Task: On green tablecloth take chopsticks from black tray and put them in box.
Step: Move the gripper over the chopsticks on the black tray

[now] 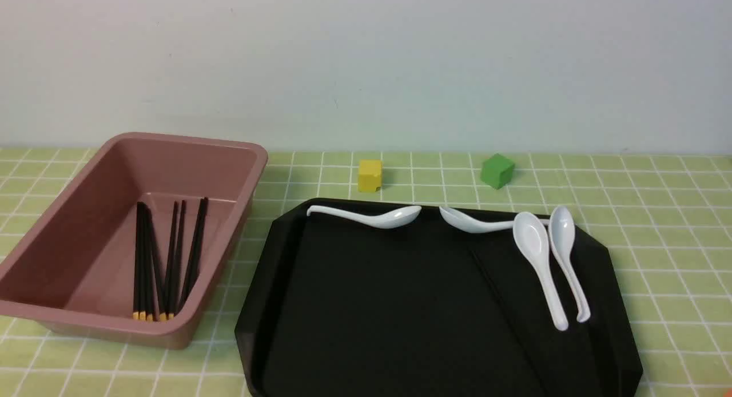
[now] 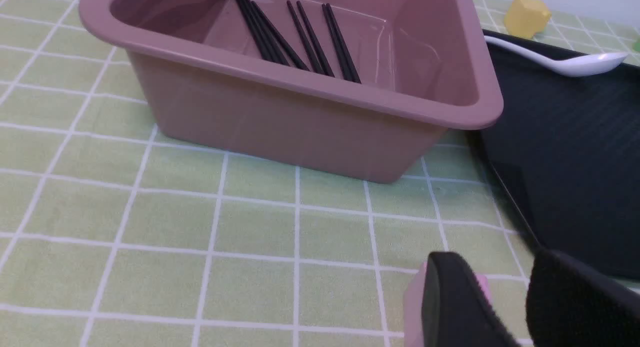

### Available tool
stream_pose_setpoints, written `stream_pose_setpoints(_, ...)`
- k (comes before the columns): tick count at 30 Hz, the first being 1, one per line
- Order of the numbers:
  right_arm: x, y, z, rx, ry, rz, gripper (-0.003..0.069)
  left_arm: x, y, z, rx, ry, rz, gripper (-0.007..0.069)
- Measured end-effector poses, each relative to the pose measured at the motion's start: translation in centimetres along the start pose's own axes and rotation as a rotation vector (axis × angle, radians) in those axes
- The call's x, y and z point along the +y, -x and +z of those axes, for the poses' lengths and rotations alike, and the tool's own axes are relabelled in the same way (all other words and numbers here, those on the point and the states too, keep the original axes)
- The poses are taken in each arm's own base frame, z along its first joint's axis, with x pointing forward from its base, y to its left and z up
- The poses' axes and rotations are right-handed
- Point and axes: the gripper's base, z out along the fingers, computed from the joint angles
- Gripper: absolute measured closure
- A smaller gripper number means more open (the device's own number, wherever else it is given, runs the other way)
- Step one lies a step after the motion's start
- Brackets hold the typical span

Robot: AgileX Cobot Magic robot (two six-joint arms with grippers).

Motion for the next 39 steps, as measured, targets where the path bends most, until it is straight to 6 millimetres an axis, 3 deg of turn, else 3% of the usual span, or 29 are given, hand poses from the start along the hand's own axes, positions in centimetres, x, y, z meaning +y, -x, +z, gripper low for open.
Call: stream_pose_setpoints(39, 0.0, 0.0, 0.0, 0.0, 0.0, -0.001, 0.0492, 0.0, 0.0, 0.0, 0.0, 0.0, 0.0, 0.0386)
